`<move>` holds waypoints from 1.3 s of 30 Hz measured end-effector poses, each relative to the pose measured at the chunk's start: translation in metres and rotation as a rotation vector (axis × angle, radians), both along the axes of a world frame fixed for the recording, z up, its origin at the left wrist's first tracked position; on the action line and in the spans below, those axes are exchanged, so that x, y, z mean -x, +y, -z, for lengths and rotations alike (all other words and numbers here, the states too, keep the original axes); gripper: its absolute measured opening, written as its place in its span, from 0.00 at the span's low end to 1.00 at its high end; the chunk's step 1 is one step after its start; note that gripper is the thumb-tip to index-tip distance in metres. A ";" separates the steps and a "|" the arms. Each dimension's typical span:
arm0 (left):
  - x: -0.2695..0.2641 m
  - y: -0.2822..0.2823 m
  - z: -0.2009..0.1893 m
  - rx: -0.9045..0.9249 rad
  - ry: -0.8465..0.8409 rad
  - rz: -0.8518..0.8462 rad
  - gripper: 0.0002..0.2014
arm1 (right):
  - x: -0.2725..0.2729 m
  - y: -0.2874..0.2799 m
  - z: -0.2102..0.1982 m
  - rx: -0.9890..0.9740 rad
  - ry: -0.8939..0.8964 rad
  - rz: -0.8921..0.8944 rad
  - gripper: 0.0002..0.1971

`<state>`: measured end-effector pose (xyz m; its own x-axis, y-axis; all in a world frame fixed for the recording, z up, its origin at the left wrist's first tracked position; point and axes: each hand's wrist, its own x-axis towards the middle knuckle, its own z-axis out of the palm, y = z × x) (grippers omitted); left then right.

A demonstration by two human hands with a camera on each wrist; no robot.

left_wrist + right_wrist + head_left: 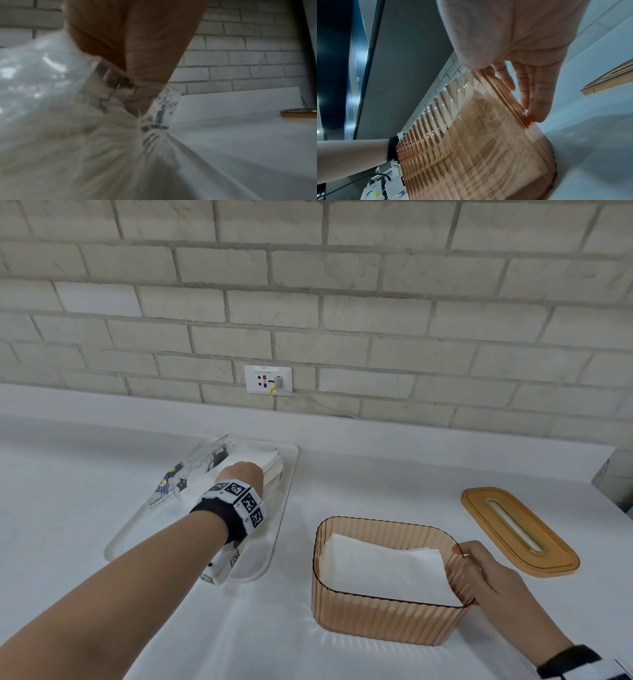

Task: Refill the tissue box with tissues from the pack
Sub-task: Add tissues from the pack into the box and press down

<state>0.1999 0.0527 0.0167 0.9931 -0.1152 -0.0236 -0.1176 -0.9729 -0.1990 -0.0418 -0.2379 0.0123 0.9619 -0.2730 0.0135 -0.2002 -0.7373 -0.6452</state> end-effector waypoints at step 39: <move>0.127 -0.072 -0.051 2.139 0.509 -0.052 0.24 | -0.072 0.003 -0.094 -1.052 -0.075 -0.029 0.20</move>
<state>0.0730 -0.0188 0.0680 0.9475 -0.2967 -0.1188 0.2289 0.3706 0.9002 0.0302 -0.2351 0.1064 0.9747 -0.1587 -0.1572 -0.1247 0.1978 -0.9723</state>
